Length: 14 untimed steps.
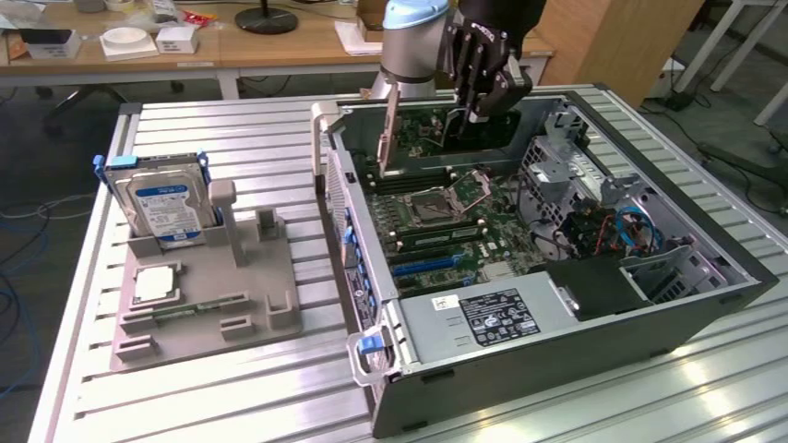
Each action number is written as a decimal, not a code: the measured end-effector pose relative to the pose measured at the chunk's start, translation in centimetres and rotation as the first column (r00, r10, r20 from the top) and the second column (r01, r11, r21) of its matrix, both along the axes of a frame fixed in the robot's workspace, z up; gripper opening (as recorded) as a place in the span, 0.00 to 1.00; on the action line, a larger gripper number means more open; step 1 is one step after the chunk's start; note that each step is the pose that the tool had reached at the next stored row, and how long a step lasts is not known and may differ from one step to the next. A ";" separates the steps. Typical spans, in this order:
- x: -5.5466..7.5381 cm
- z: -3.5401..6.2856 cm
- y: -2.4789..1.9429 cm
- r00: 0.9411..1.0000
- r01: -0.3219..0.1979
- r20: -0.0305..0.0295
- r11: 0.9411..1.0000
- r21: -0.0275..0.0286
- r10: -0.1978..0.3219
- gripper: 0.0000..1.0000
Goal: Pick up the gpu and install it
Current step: 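Insert the gpu into the slot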
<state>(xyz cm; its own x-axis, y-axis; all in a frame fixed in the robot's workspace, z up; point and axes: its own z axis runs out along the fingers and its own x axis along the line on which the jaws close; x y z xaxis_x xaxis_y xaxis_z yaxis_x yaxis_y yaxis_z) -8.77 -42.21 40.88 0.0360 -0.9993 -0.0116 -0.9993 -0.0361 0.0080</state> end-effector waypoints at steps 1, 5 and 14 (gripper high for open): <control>0.1 -0.04 0.00 1.000 -0.001 0.000 1.000 0.000 0.001 0.26; 0.3 -0.21 0.00 1.000 -0.001 0.006 1.000 0.000 0.001 0.26; 0.3 -0.61 0.00 1.000 -0.003 0.028 1.000 0.000 0.003 0.26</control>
